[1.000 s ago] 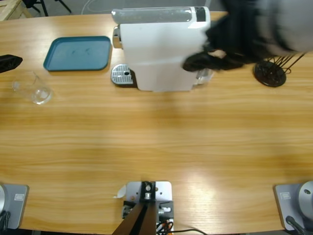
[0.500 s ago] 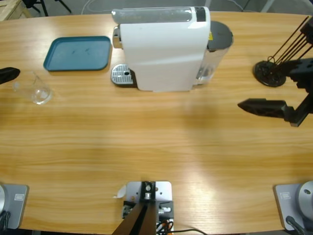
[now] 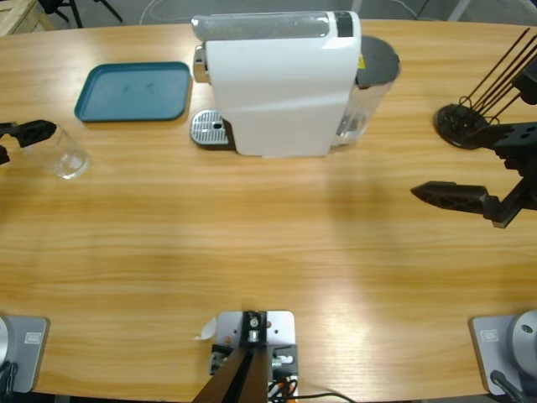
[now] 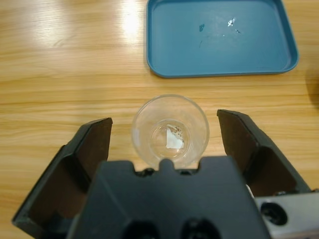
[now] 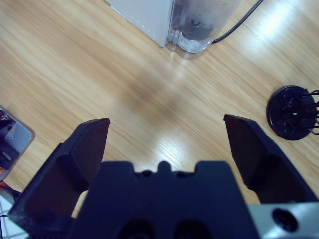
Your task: Pour coffee
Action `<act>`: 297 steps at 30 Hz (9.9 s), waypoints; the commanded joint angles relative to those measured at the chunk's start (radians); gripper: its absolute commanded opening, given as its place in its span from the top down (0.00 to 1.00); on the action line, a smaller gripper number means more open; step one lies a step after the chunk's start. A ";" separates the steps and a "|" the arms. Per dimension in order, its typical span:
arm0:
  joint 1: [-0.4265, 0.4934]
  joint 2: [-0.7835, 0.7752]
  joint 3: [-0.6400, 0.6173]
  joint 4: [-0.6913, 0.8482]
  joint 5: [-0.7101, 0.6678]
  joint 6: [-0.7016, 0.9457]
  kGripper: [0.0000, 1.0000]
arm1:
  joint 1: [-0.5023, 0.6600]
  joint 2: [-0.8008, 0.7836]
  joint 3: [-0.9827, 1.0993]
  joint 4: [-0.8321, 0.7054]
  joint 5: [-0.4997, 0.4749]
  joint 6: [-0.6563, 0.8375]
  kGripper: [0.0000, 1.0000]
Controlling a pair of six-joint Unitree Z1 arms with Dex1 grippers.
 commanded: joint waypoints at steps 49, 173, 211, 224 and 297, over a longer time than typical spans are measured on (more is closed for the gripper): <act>-0.068 0.244 -0.161 -0.224 -0.679 0.333 0.76 | -0.092 -0.123 0.080 -0.015 0.037 -0.019 0.00; -0.108 -0.039 -0.294 0.438 -0.285 0.300 0.00 | -0.310 0.800 -1.229 0.584 0.231 -0.309 1.00; -0.108 -0.033 -0.296 0.438 -0.291 0.300 0.00 | -0.281 0.828 -1.134 0.555 0.228 -0.286 1.00; -0.108 -0.034 -0.296 0.438 -0.293 0.299 0.00 | -0.281 0.736 -1.180 0.537 0.217 -0.285 1.00; -0.318 -0.180 0.014 -0.017 -0.156 0.224 0.00 | -0.250 -0.301 0.404 -0.447 0.298 -0.179 0.00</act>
